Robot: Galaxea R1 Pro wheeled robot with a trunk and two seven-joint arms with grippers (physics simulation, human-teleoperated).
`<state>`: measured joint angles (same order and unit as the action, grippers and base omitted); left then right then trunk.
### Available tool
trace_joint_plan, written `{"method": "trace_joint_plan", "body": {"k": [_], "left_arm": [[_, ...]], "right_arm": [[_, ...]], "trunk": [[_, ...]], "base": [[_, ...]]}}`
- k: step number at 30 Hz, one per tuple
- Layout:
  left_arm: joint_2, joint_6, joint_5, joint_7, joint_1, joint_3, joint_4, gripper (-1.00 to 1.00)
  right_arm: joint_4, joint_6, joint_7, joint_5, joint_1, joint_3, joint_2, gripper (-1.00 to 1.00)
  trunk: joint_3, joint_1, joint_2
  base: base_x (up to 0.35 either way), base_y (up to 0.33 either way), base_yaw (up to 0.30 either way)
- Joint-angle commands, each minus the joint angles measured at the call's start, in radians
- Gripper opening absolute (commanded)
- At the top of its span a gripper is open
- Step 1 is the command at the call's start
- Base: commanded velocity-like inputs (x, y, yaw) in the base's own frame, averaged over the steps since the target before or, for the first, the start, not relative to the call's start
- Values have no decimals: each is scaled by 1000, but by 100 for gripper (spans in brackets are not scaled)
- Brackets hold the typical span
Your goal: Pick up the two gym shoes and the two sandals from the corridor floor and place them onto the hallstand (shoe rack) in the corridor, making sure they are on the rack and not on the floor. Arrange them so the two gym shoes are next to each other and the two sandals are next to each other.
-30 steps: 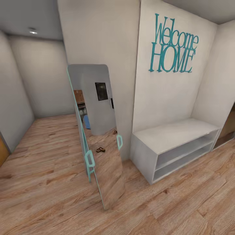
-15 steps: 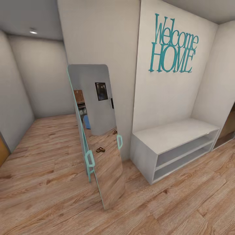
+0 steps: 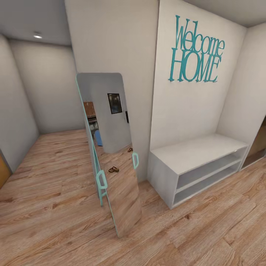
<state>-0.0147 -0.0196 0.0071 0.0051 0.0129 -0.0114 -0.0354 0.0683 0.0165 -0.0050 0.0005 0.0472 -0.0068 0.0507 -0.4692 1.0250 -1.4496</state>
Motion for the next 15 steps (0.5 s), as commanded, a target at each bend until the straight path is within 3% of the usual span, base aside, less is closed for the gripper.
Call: {"method": "trace_joint_plan", "body": {"k": [1, 8, 15], "left_arm": [[-5, -7, 1, 2, -1, -1, -7, 100], [-36, -46, 2, 21, -16, -2, -47, 100], [-42, -86, 4, 60, -57, -3, -87, 100]], "right_arm": [[7, -2, -1, 0, 0, 0, 0, 100], [46, -34, 0, 2, 0, 0, -19, 100], [86, -53, 1, 1, 0, 1, -51, 100]], "trunk": [[-1, 0, 0], [-1, 0, 0], [-1, 0, 0]], "base": [[0, 0, 0], [0, 0, 0], [0, 0, 0]]}}
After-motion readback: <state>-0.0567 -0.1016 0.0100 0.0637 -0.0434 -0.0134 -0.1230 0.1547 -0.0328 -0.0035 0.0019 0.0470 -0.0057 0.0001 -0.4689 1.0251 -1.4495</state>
